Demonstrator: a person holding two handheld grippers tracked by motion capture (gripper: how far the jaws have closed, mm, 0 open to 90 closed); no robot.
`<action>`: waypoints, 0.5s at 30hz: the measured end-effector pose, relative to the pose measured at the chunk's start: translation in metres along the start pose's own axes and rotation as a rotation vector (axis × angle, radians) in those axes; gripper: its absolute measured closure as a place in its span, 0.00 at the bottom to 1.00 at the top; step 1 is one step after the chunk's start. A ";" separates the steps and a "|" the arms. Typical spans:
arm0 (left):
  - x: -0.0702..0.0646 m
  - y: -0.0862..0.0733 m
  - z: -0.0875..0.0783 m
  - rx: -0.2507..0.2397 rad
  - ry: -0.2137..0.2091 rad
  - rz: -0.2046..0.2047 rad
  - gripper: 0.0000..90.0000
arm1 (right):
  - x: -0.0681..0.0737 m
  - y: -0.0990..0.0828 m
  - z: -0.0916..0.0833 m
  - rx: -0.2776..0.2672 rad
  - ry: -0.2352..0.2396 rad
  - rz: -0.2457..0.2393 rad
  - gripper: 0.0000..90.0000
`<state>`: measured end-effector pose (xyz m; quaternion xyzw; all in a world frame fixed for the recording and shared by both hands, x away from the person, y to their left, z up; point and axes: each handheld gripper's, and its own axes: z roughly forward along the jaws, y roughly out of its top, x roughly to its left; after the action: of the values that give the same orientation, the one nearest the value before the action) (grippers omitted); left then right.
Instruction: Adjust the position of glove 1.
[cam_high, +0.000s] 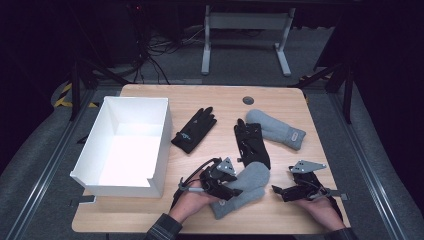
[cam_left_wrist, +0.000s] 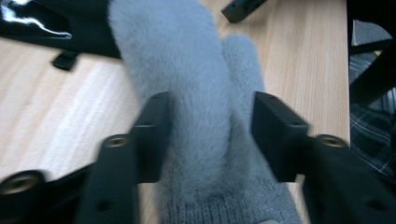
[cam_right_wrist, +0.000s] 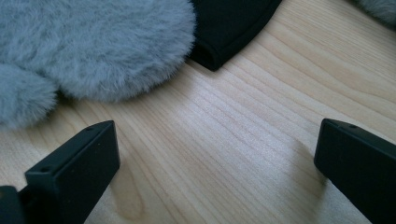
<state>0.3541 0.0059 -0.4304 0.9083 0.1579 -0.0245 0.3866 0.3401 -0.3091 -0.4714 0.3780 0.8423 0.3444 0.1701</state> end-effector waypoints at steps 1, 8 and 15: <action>0.001 0.000 -0.002 -0.012 0.011 0.000 0.45 | 0.000 0.000 0.000 0.001 -0.002 0.000 0.01; 0.011 -0.012 -0.017 -0.032 0.114 -0.034 0.29 | -0.001 0.000 0.000 0.005 0.016 -0.019 0.00; 0.037 -0.029 -0.019 -0.008 0.252 -0.137 0.26 | 0.000 0.002 0.000 0.018 0.023 -0.025 0.00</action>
<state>0.3790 0.0485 -0.4432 0.8898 0.2668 0.0640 0.3647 0.3415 -0.3076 -0.4701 0.3648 0.8521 0.3389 0.1614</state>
